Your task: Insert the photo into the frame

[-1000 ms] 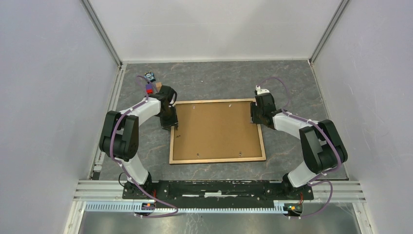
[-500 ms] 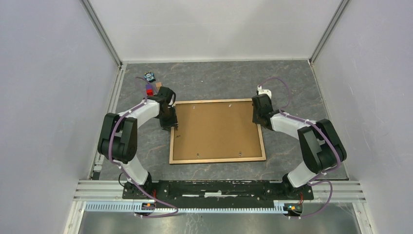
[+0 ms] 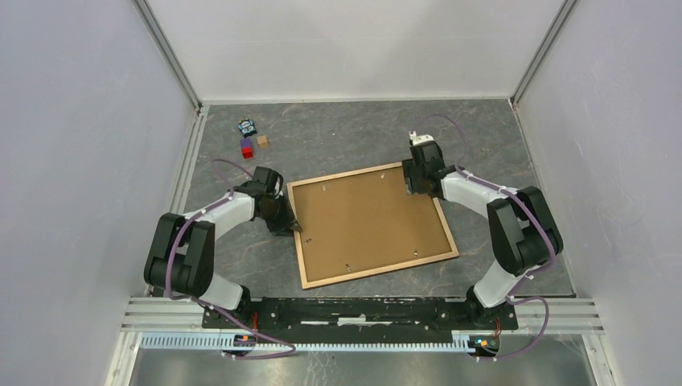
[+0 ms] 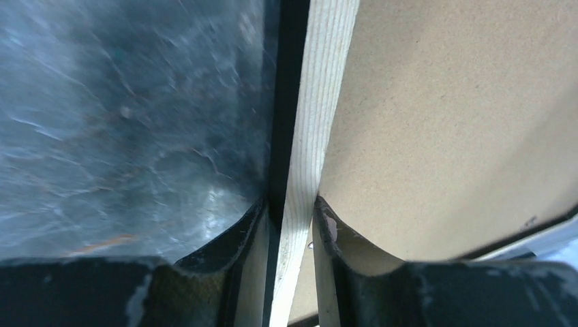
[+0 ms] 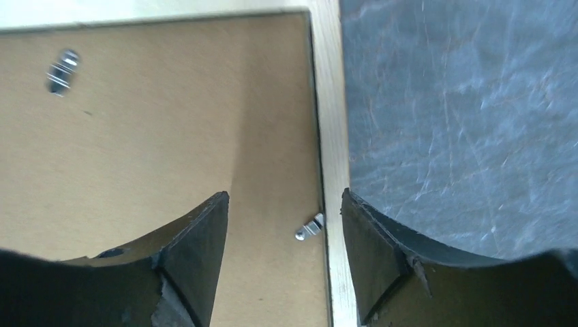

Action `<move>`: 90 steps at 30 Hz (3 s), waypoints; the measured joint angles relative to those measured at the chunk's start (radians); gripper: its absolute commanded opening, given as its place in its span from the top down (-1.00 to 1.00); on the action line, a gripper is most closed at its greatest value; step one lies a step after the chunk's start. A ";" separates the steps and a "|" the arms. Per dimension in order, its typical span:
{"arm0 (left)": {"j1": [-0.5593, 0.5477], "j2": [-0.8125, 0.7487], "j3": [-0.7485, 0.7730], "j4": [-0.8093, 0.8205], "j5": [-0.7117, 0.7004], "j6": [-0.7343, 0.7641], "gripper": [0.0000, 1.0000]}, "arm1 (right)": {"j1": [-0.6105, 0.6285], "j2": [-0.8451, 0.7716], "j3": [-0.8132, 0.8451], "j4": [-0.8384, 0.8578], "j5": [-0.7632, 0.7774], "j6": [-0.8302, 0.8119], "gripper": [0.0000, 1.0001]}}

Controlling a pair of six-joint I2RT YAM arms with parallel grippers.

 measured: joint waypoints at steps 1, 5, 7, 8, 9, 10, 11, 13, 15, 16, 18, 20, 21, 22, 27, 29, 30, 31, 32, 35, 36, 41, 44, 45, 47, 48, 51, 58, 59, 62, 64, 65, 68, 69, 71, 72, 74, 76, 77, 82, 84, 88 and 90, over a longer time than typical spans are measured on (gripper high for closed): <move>0.000 -0.009 -0.015 0.008 0.018 -0.016 0.48 | 0.002 0.005 0.024 -0.014 -0.004 -0.013 -0.49; -0.020 -0.055 -0.067 0.045 0.032 -0.071 0.65 | 0.010 0.006 0.097 -0.049 -0.005 -0.054 -0.66; -0.021 -0.074 -0.087 0.063 0.029 -0.093 0.73 | 0.011 -0.009 0.098 -0.060 -0.014 -0.061 -0.67; -0.021 -0.083 -0.099 0.073 0.031 -0.104 0.76 | 0.011 -0.019 0.094 -0.067 -0.026 -0.060 -0.66; -0.021 -0.095 -0.113 0.087 0.032 -0.119 0.78 | 0.011 -0.032 0.085 -0.065 -0.051 -0.056 -0.64; -0.021 -0.106 -0.128 0.103 0.035 -0.131 0.79 | 0.011 -0.043 0.075 -0.061 -0.092 -0.048 -0.58; -0.021 -0.119 -0.146 0.122 0.040 -0.148 0.83 | 0.010 -0.050 0.066 -0.048 -0.141 -0.036 -0.50; -0.021 -0.131 -0.167 0.144 0.057 -0.171 0.88 | 0.010 -0.046 0.057 -0.016 -0.232 -0.002 -0.39; -0.021 -0.130 -0.176 0.157 0.076 -0.185 0.95 | 0.010 -0.025 0.055 0.039 -0.322 0.049 -0.33; -0.021 -0.130 -0.180 0.161 0.082 -0.190 0.96 | 0.010 -0.014 0.055 0.062 -0.347 0.066 -0.30; -0.021 -0.133 -0.189 0.175 0.095 -0.201 0.95 | 0.012 0.016 0.053 0.132 -0.405 0.112 -0.26; -0.021 -0.142 -0.200 0.186 0.105 -0.207 0.95 | 0.012 0.042 0.049 0.187 -0.443 0.150 -0.23; -0.021 -0.149 -0.208 0.195 0.106 -0.208 0.96 | 0.011 0.057 0.049 0.214 -0.459 0.169 -0.18; -0.021 -0.156 -0.216 0.202 0.107 -0.211 0.96 | 0.010 0.071 0.049 0.239 -0.473 0.182 -0.13; -0.021 -0.182 -0.244 0.204 0.130 -0.227 0.95 | 0.005 0.146 0.050 0.306 -0.523 0.237 -0.02; -0.021 -0.188 -0.249 0.204 0.134 -0.230 0.95 | 0.005 0.164 0.049 0.325 -0.533 0.258 -0.02; -0.022 -0.189 -0.249 0.204 0.134 -0.230 0.95 | 0.004 0.164 0.048 0.339 -0.533 0.265 -0.02; -0.022 -0.191 -0.249 0.204 0.134 -0.230 0.95 | 0.003 0.164 0.048 0.350 -0.534 0.270 -0.02; -0.022 -0.192 -0.251 0.204 0.134 -0.230 0.95 | 0.002 0.165 0.047 0.361 -0.534 0.275 -0.02; -0.022 -0.194 -0.253 0.205 0.135 -0.231 0.96 | 0.002 0.177 0.047 0.390 -0.530 0.285 -0.02; -0.022 -0.194 -0.253 0.205 0.135 -0.231 0.96 | 0.002 0.185 0.047 0.397 -0.528 0.288 -0.02; -0.022 -0.196 -0.254 0.205 0.135 -0.231 0.95 | 0.002 0.208 0.047 0.440 -0.537 0.314 0.00; -0.022 -0.198 -0.255 0.205 0.134 -0.231 0.96 | 0.002 0.212 0.047 0.455 -0.541 0.320 -0.03; -0.022 -0.198 -0.255 0.206 0.132 -0.232 0.95 | 0.002 0.212 0.047 0.452 -0.540 0.317 -0.06; -0.022 -0.200 -0.256 0.205 0.130 -0.237 0.96 | 0.003 0.211 0.056 0.429 -0.534 0.293 -0.13; -0.022 -0.201 -0.256 0.205 0.128 -0.239 0.96 | 0.003 0.208 0.064 0.411 -0.527 0.277 -0.20; -0.026 -0.207 -0.256 0.202 0.106 -0.247 0.95 | 0.006 0.175 0.105 0.275 -0.468 0.187 -0.39; -0.029 -0.219 -0.260 0.190 0.069 -0.309 0.96 | -0.003 -0.053 0.045 0.042 -0.300 0.008 -0.64; -0.031 -0.224 -0.263 0.191 0.063 -0.322 0.96 | -0.010 -0.087 0.030 0.023 -0.280 -0.003 -0.65; -0.034 -0.268 -0.293 0.198 0.034 -0.378 0.95 | -0.046 -0.164 -0.011 -0.034 -0.232 0.002 -0.64; -0.035 -0.333 -0.340 0.214 0.010 -0.433 0.95 | -0.069 -0.213 -0.046 -0.077 -0.190 0.037 -0.63; -0.035 -0.366 -0.364 0.220 0.001 -0.462 0.96 | -0.080 -0.248 -0.076 -0.098 -0.158 0.071 -0.61; -0.037 -0.436 -0.409 0.220 -0.013 -0.529 0.95 | -0.086 -0.345 -0.140 -0.182 -0.077 0.181 -0.59; -0.040 -0.454 -0.418 0.214 -0.017 -0.551 0.95 | -0.084 -0.380 -0.164 -0.203 -0.059 0.216 -0.59; -0.050 -0.497 -0.438 0.196 -0.025 -0.591 0.96 | -0.082 -0.446 -0.209 -0.233 -0.032 0.275 -0.58; -0.055 -0.518 -0.448 0.189 -0.027 -0.609 0.95 | -0.080 -0.486 -0.239 -0.238 -0.025 0.306 -0.58; -0.071 -0.563 -0.473 0.175 -0.027 -0.655 0.95 | -0.080 -0.556 -0.311 -0.212 -0.027 0.354 -0.57; -0.095 -0.603 -0.497 0.169 -0.022 -0.702 0.94 | -0.080 -0.601 -0.384 -0.178 -0.044 0.396 -0.55; -0.106 -0.618 -0.506 0.167 -0.018 -0.720 0.88 | -0.080 -0.603 -0.412 -0.165 -0.055 0.417 -0.55; -0.167 -0.720 -0.550 0.125 0.037 -0.773 0.00 | -0.080 -0.508 -0.438 -0.101 -0.104 0.459 -0.52; -0.177 -0.737 -0.550 0.098 0.056 -0.765 -0.35 | -0.080 -0.488 -0.438 -0.081 -0.113 0.466 -0.53; -0.177 -0.758 -0.500 0.033 0.111 -0.703 -0.84 | -0.080 -0.488 -0.438 -0.056 -0.117 0.474 -0.52; -0.177 -0.761 -0.447 0.000 0.117 -0.652 -0.99 | -0.080 -0.495 -0.438 -0.050 -0.117 0.476 -0.52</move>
